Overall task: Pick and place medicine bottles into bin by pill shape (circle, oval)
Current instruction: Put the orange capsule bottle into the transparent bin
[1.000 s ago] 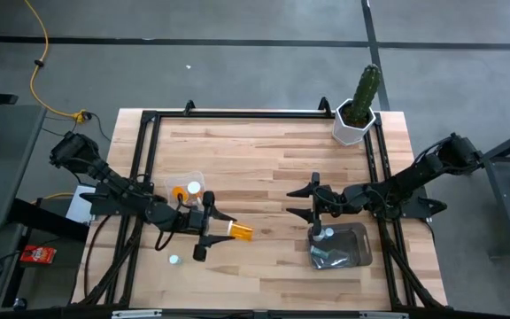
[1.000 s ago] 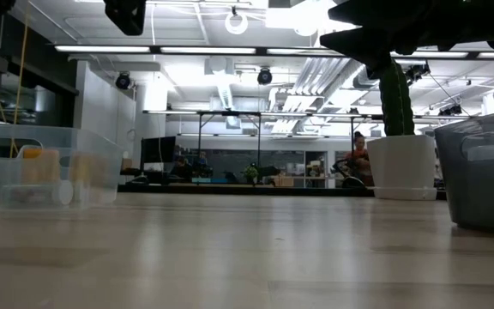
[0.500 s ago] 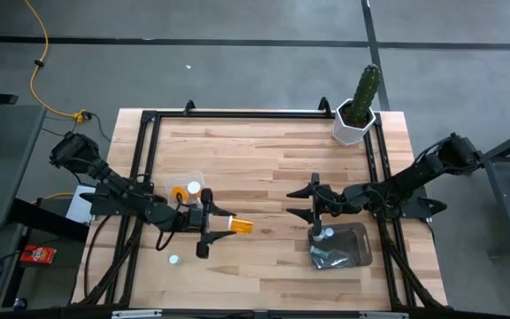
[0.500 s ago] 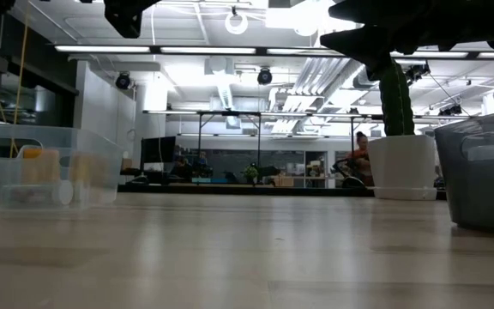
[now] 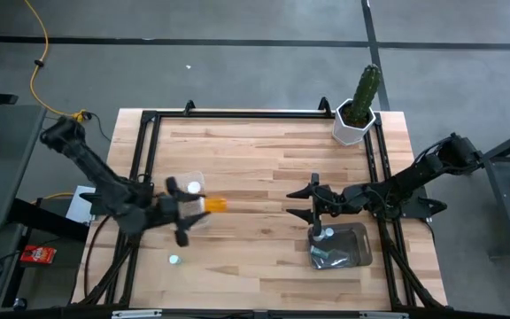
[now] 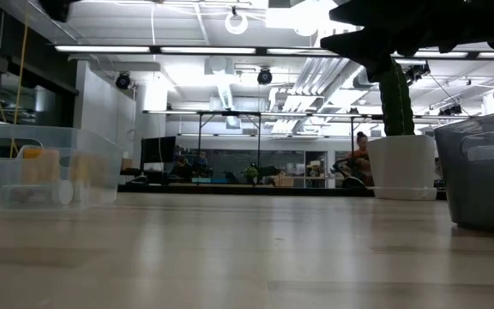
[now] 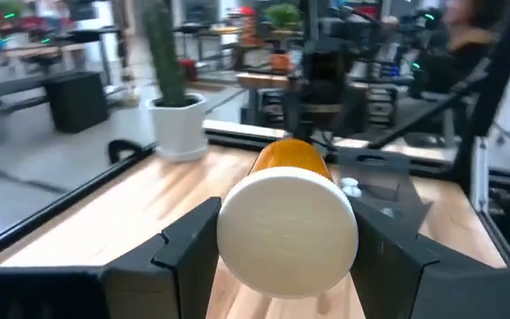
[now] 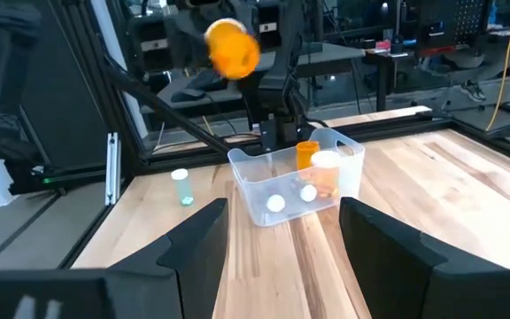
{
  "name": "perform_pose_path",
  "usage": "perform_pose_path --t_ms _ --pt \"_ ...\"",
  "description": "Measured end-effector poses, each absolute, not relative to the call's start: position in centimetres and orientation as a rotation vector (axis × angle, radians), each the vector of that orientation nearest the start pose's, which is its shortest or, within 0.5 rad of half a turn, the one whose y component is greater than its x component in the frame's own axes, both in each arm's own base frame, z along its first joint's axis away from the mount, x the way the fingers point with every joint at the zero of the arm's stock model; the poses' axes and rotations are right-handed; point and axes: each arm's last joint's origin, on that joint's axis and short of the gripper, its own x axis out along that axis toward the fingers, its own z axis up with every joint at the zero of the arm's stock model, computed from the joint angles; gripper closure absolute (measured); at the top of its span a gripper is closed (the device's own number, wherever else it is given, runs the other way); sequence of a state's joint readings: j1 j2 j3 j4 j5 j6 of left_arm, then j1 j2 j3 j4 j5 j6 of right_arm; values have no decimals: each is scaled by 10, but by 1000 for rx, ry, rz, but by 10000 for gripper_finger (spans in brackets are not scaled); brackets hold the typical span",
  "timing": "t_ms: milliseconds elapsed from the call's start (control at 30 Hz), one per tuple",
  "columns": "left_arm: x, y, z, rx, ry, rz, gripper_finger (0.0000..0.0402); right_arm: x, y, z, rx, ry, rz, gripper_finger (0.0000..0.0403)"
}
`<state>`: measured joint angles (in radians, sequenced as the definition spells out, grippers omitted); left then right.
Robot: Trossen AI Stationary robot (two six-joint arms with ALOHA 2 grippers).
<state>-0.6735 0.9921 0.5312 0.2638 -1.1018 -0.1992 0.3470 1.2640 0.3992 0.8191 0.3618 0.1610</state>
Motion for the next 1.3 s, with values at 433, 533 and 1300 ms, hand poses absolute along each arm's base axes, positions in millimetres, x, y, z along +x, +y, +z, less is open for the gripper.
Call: perform_pose_path --t_ms 433,533,1300 --pt "143 -83 269 -346 423 340 206 229 72 203 159 41 -27 192" --pt "152 -82 274 -340 584 337 206 229 72 203 159 40 -27 192" --pt "187 -65 226 -236 1426 521 206 229 71 203 159 39 -33 192"
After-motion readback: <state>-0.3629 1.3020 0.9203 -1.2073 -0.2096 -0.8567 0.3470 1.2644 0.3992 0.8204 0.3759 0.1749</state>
